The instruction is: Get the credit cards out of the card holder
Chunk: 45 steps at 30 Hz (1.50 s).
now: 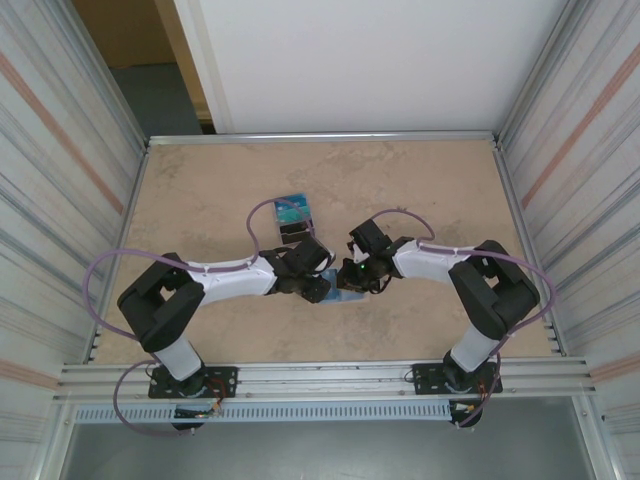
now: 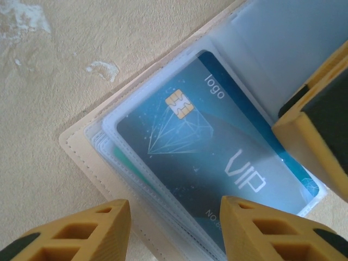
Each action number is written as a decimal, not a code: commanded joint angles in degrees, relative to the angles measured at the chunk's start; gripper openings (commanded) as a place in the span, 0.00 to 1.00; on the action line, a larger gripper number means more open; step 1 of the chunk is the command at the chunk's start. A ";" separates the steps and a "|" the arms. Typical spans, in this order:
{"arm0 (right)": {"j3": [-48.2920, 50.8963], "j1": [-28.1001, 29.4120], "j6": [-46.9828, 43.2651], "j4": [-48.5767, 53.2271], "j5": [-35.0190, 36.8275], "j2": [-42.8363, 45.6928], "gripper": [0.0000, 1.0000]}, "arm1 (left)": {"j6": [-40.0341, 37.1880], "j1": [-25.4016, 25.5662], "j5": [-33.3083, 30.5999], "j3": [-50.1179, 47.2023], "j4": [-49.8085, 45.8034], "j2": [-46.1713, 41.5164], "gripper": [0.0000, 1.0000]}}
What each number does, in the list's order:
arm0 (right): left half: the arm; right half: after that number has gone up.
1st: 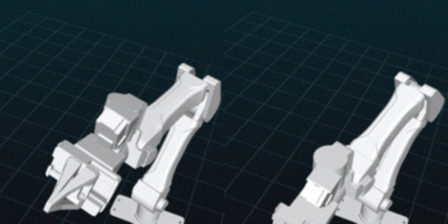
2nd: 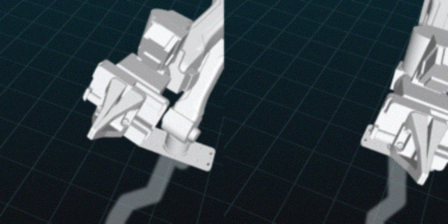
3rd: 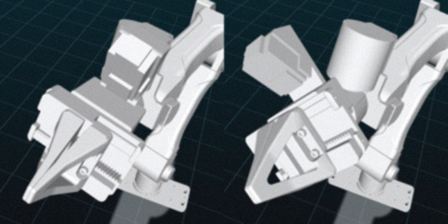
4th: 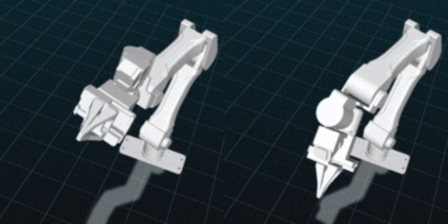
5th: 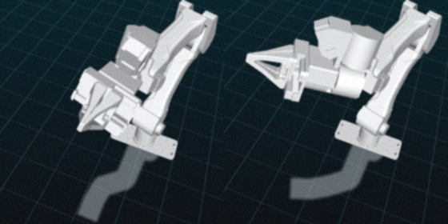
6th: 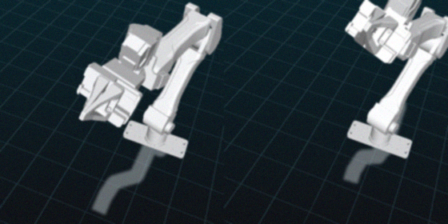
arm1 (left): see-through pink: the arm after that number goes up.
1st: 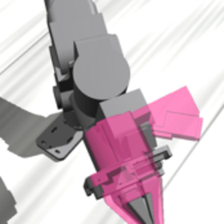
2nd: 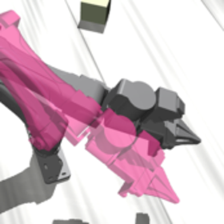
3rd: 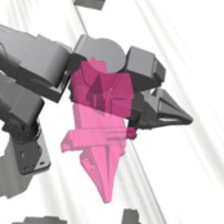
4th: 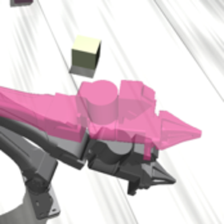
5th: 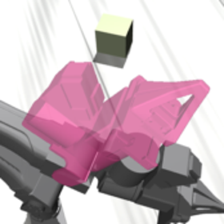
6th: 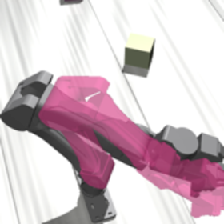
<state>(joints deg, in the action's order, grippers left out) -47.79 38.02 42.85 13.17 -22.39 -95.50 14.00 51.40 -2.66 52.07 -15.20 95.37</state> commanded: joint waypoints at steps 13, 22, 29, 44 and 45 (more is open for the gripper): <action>0.78 -0.73 1.05 -4.20 -4.62 0.64 0.14 | 2.25 -0.14 1.92 -0.61 0.26 1.12 0.47; 1.99 -1.63 1.10 -4.12 -3.39 0.60 0.14 | 2.71 -0.40 2.35 -0.88 0.12 1.13 0.46; 2.26 -1.86 1.22 -4.97 -3.87 -0.06 0.14 | 2.68 -0.61 2.32 -0.93 0.12 1.07 0.46; 4.66 -2.94 2.81 -11.13 -8.47 -0.80 0.13 | 2.87 -0.65 3.09 -0.84 0.21 1.81 0.46; 5.01 -3.16 3.00 -11.73 -8.89 -0.89 0.13 | 2.94 -0.71 3.30 -0.89 0.20 1.87 0.46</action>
<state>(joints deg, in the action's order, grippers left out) -44.05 35.48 44.31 4.21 -28.38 -95.61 16.38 51.05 -0.43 51.94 -14.68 95.81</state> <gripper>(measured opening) 0.132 0.461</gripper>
